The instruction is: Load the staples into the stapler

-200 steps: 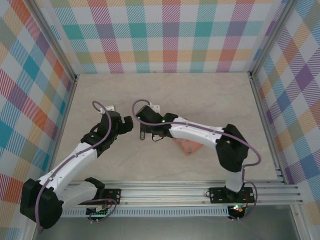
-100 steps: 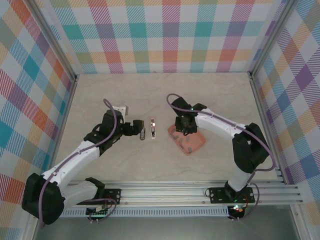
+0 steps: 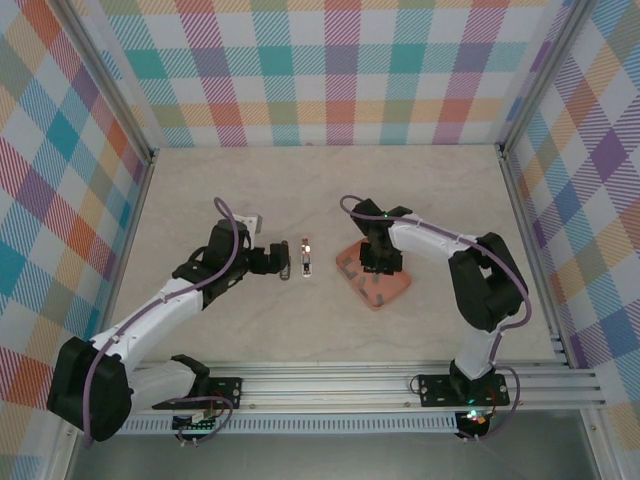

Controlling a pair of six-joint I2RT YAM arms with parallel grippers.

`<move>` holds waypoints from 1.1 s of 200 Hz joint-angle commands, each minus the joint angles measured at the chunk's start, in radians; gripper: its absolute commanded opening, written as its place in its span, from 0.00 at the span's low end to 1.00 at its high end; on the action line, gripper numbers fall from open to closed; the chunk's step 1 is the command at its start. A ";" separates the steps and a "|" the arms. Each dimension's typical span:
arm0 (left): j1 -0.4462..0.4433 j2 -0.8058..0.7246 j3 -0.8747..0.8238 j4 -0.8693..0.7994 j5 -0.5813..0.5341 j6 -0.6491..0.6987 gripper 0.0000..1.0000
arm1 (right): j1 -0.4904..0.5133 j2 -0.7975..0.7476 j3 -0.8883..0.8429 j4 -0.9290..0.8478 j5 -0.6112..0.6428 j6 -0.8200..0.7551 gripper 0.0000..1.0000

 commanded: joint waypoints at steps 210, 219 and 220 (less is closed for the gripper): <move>0.007 0.006 0.003 0.012 0.026 -0.014 1.00 | -0.024 0.104 -0.015 0.074 -0.006 -0.032 0.19; 0.007 0.003 0.004 0.010 0.024 -0.012 1.00 | -0.023 0.103 -0.017 0.078 -0.008 -0.033 0.16; 0.007 0.003 0.004 0.010 0.024 -0.013 1.00 | -0.023 0.103 -0.017 0.078 -0.008 -0.033 0.16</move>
